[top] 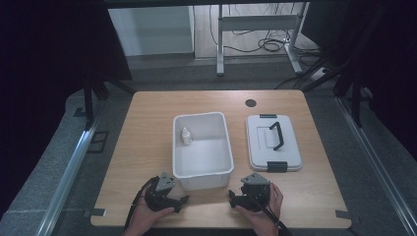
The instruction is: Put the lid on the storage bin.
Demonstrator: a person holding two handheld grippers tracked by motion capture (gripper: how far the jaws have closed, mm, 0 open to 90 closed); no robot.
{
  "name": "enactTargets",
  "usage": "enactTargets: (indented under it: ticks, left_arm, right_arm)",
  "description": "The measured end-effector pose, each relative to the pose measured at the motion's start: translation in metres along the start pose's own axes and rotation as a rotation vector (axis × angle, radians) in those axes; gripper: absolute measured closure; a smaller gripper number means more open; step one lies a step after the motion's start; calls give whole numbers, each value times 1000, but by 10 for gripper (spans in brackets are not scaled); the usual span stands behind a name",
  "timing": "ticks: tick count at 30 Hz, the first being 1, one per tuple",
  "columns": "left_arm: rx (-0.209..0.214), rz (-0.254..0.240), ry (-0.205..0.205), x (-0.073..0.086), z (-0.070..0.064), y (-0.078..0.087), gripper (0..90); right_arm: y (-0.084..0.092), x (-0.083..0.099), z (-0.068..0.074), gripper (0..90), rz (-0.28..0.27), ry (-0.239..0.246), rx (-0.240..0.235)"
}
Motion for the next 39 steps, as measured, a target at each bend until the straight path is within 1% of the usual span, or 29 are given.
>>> enactTargets:
  ticks: [6, 8, 9, 11, 14, 16, 17, 21, 24, 29, 32, 34, 35, 36, 39]
  left_arm:
    - [0, 0, 0, 0, 0, 0, 122]
    - [0, 0, 0, 0, 0, 0, 121]
    - [0, 0, 0, 0, 0, 0, 122]
    - [0, 0, 0, 0, 0, 0, 121]
    - [0, 0, 0, 0, 0, 0, 121]
    - [0, 0, 0, 0, 0, 0, 121]
    - [0, 0, 0, 0, 0, 0, 122]
    - [-1, -1, 1, 0, 0, 0, 122]
    - [-2, -1, 1, 0, 0, 0, 122]
    - [-1, -1, 1, 0, 0, 0, 121]
    - [-1, -1, 0, 0, 0, 0, 122]
    - [-1, -1, 0, 0, 0, 0, 122]
    - [0, -1, 0, 0, 0, 0, 122]
    - [0, 0, -1, 0, 0, 0, 122]
    - [0, 0, -2, 0, 0, 0, 122]
  right_arm:
    - [0, -1, 1, 82, -4, -6, 1]
    - [0, 0, 1, 83, -3, 1, -3]
    - [0, -1, 0, 97, -2, 0, -3]
    - [2, 0, -1, 149, -9, -18, 8]
    - [2, -1, -3, 159, -9, -35, -2]
    - [3, -1, -3, 159, -2, -26, -4]
    - [2, -1, -2, 157, 1, -2, 0]
    - [2, -1, -2, 157, 1, 8, -7]
    - [3, -1, -3, 171, 3, 12, -17]
    - [8, -1, -5, 180, 7, -3, -60]
    - [12, -1, -7, 185, 11, -9, -71]
    - [18, -2, -11, 200, 11, -14, -82]
    - [21, -2, -12, 202, 4, -15, -91]
    - [23, -3, -14, 205, -5, -18, -89]
    - [26, -6, -17, 207, 3, -29, -96]
Point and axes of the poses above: each handheld gripper's, and its own axes: y roughly backward along the jaws, x roughly out of its underside, z roughly to its left, the point moved 2 cm from there along -y, roughly forward along the jaws, and after that the axes turned 7 degrees about x, right-handed, at the moved point
